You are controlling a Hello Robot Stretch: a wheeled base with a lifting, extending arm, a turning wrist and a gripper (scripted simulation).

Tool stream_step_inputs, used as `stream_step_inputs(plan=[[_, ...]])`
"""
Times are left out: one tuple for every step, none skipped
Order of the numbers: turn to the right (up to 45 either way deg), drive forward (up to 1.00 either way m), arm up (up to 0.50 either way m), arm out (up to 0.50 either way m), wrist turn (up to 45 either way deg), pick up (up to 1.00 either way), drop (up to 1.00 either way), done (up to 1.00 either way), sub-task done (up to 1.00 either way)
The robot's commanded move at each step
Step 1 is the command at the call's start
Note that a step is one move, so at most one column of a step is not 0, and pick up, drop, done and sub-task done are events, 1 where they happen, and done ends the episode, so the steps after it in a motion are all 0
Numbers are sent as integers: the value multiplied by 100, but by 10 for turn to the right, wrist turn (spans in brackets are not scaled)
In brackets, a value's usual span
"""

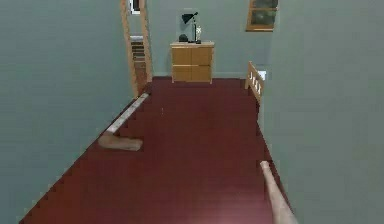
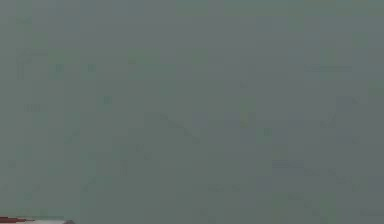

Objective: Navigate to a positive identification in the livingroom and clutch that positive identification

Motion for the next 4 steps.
stream_step_inputs(plan=[[0,100,0,0,0,0,0,0,0],[0,100,0,0,0,0,0,0,0],[-30,0,0,0,0,0,0,0,0],[-90,0,0,0,0,0,0,0,0]])
